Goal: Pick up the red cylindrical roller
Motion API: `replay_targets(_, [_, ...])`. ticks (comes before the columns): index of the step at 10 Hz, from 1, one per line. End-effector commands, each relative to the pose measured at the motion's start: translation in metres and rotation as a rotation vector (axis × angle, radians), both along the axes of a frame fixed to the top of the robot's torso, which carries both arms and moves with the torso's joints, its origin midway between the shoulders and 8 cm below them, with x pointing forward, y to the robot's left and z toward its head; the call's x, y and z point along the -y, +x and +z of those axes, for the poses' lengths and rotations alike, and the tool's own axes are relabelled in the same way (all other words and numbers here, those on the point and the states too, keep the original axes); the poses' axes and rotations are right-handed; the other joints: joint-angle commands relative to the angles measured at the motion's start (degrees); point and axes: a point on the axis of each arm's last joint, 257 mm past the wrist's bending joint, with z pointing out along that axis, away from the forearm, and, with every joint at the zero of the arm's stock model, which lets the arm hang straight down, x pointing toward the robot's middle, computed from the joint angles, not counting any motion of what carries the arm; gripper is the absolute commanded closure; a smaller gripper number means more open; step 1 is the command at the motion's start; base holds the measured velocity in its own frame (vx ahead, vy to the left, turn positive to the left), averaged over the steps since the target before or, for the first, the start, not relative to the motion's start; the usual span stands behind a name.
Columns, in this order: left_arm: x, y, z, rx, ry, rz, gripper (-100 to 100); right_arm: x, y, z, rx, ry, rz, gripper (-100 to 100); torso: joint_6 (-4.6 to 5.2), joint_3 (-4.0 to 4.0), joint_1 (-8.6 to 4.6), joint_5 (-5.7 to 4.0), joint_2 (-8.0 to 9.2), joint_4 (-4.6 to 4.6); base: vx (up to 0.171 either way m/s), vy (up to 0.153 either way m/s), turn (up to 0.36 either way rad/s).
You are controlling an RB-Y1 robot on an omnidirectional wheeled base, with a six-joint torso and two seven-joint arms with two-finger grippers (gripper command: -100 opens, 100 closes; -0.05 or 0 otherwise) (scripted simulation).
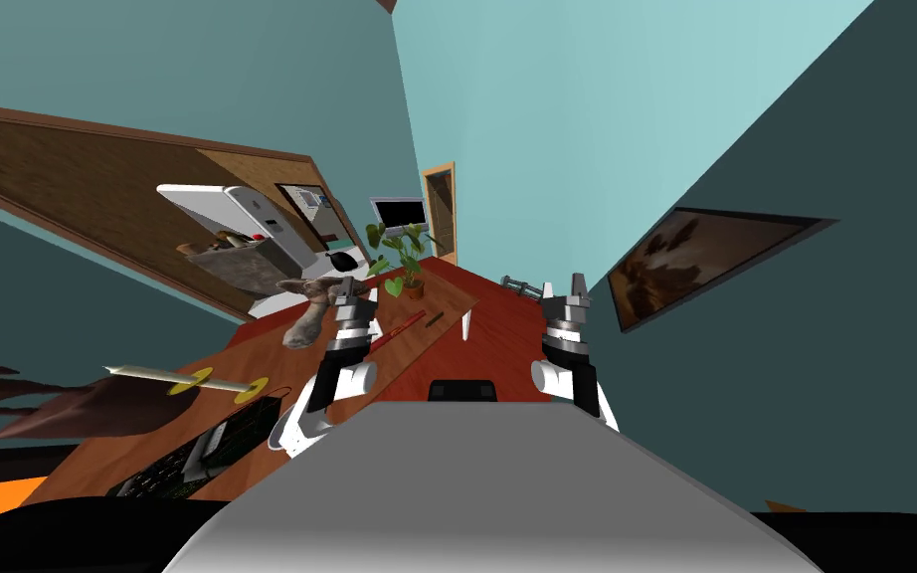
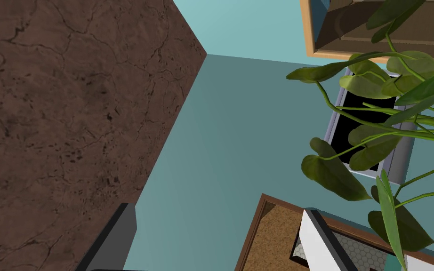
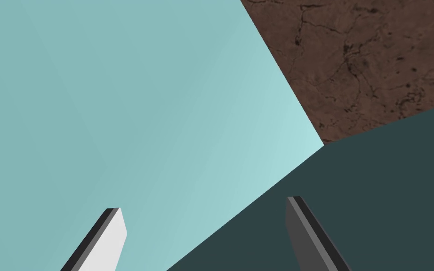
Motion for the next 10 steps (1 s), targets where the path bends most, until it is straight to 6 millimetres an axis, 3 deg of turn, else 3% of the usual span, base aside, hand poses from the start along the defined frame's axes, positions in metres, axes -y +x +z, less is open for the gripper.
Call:
replay_targets(1, [-0.014, 0.006, -0.015, -0.057, -0.027, 0.013, -100, 0.0, 0.0, 0.0, 0.0, 0.0, 0.0, 0, 0.0, 0.0, 0.0, 0.0, 0.0, 0.0, 0.018, -0.02, -0.127])
replay_targets(6, [-0.046, 0.019, -0.057, -0.205, -0.092, 0.046, -100, 0.0, 0.0, 0.0, 0.0, 0.0, 0.0, 0, 0.03, -0.03, 0.03, 0.01, -0.05, -0.01, 0.02, -0.012, -0.119])
replay_targets(9, [-0.078, 0.023, -0.095, -0.316, -0.162, 0.078, -100, 0.0, 0.0, 0.0, 0.0, 0.0, 0.0, 0, -0.01, -0.02, 0.03, 0.01, -0.03, -0.01, 0.025, -0.013, -0.142])
replay_targets(10, [-0.079, 0.025, -0.103, -0.35, -0.17, 0.083, -100, 0.0, 0.0, 0.0, 0.0, 0.0, 0.0, 0, 0.03, -0.04, 0.0, 0.01, -0.07, -0.02, 0.024, -0.008, -0.091])
